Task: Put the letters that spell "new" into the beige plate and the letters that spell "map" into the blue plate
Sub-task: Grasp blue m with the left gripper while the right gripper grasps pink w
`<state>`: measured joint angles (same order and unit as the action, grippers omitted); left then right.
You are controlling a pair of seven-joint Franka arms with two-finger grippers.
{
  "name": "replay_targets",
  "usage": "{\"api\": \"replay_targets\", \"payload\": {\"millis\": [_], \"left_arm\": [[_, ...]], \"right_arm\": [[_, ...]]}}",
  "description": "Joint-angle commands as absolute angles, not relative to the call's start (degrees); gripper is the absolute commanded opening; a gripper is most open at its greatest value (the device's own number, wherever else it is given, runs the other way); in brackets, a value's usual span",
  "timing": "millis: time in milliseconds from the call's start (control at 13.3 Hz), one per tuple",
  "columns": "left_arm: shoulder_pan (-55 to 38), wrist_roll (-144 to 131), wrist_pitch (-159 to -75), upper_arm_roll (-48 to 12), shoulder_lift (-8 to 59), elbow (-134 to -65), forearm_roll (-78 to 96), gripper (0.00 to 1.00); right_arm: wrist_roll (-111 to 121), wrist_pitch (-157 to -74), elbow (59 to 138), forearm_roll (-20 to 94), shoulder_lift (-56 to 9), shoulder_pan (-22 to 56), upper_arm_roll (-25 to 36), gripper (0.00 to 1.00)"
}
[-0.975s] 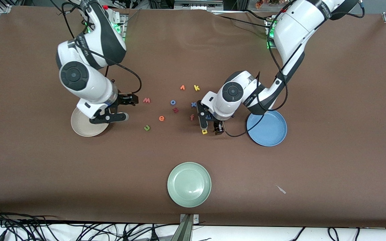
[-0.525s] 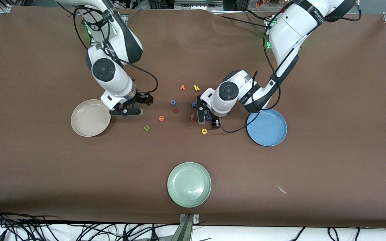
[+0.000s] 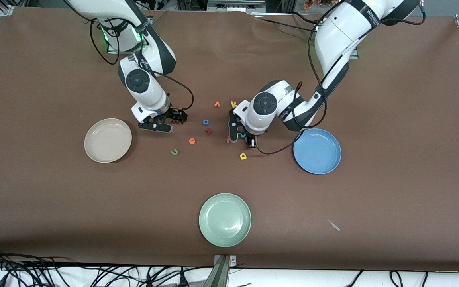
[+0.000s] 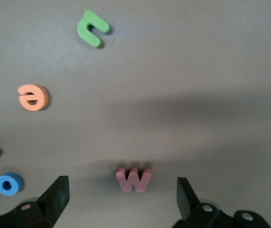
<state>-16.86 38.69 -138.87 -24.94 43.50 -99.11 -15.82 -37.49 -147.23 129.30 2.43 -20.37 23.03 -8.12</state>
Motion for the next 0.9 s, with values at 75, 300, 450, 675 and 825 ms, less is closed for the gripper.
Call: {"api": "replay_targets", "payload": {"millis": [75,300,450,675,825], "left_arm": [[-17.05,38.23,-139.66,-24.52,43.50,-99.67,-20.30,0.52],[-17.14,37.62,-139.66,-24.52,43.59,-99.67,-20.39,0.27],[-17.14,37.62,-139.66,-24.52,43.59,-99.67,-20.39,0.05],[-16.88,37.53,-138.69,-24.43,42.90,-99.67,-20.48,0.01],[-16.70,37.71,-135.02,-24.43,41.23,-99.23,-20.48,0.00]], "right_arm": [[-39.64,-148.80,129.64,2.20,-23.11,24.26,-8.00,0.99],[-39.73,-148.71,129.90,2.20,-23.47,24.26,-8.00,0.92],[-39.73,-148.71,129.90,2.20,-23.64,24.26,-8.00,0.81],[-39.64,-148.80,129.81,2.20,-23.82,24.26,-8.00,0.64],[-39.64,-148.97,129.73,2.20,-23.91,24.26,-7.82,0.57]]}}
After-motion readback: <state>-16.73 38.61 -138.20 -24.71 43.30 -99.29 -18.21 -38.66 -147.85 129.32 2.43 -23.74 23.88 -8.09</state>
